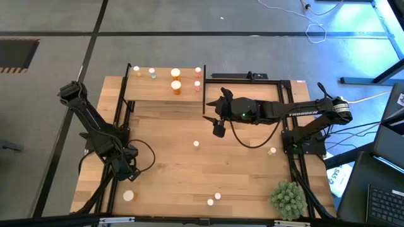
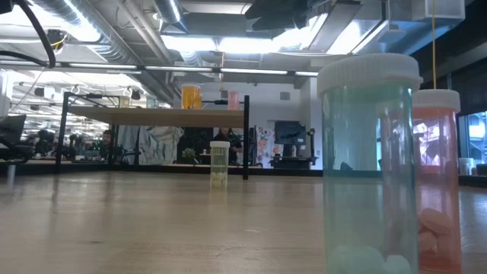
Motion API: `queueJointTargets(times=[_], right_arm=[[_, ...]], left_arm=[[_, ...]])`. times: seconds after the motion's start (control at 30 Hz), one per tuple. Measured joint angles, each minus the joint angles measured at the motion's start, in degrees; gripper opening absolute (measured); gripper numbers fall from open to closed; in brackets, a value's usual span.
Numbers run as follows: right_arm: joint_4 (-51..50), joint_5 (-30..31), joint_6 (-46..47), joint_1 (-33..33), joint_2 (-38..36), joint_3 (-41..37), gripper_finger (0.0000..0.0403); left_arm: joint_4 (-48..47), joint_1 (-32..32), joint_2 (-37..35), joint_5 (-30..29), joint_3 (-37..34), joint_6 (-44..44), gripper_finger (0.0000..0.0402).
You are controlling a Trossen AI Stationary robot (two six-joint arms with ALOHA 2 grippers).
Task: Pick and place medicine bottles onto shelf by color
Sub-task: Put the left small blue pill on the shelf aligned with the blue pill on the shelf
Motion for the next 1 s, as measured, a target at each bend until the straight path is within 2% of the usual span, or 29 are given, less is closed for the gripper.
queueJointTargets(times=[0.37, 0.7, 1.0], right_arm=[[0.0, 0.0, 0.0, 0.0, 0.0, 0.0, 0.0261], [0.0, 0.0, 0.0, 0.0, 0.0, 0.0, 0.0261], [0.0, 0.0, 0.0, 0.0, 0.0, -0.1, 0.0261]], left_arm=[[-0.5, 0.0, 0.0, 0.2, 0.0, 0.0, 0.0230], [-0.5, 0.0, 0.0, 0.2, 0.0, 0.0, 0.0173], [-0.5, 0.0, 0.0, 0.2, 0.0, 0.0, 0.0144]])
